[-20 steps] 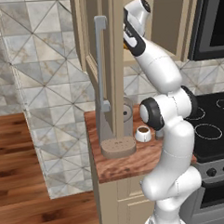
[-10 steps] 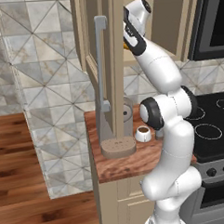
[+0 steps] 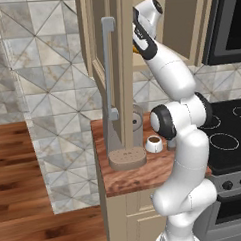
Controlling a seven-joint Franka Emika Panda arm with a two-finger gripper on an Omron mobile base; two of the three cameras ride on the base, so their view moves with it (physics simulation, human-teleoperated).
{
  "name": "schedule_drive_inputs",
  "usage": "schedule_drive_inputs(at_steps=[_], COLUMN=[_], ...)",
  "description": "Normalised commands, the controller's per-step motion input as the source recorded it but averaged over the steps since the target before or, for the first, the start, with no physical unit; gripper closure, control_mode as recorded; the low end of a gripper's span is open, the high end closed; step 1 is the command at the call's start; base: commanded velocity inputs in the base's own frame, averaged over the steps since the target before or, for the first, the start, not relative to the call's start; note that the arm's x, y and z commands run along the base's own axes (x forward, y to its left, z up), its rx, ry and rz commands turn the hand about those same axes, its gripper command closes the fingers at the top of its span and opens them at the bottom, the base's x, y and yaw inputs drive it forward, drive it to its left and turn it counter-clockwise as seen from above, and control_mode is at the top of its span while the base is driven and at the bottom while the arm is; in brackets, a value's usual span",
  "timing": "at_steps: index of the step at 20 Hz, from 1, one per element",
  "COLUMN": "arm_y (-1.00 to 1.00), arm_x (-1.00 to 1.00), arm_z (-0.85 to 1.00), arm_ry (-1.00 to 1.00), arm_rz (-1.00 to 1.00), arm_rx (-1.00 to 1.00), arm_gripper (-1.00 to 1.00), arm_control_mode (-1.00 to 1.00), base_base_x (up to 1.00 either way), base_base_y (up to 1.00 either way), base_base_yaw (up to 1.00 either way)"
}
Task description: Pick the cinnamon and honey bottle from the cabinet and place them next to the mug.
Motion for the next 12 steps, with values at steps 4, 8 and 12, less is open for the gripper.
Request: schedule_drive_inputs(at_steps=[4,8,12], arm_y=[0.00,0.00,-0.03], arm_x=[0.00,-0.14,-0.44], arm_z=[0.00,0.00,0.00], arm_ry=[0.00,0.00,-0.02], arm_rz=[0.00,0.00,0.00], arm_rx=[0.00,0.00,0.00], arm_gripper=[1.00,1.00,1.00], arm_control_mode=[-1.00,-1.00,-1.00], base_base_x=[0.00,0.00,0.00], base_base_y=[0.00,0.00,0.00], base_base_yaw=[0.00,0.00,0.00])
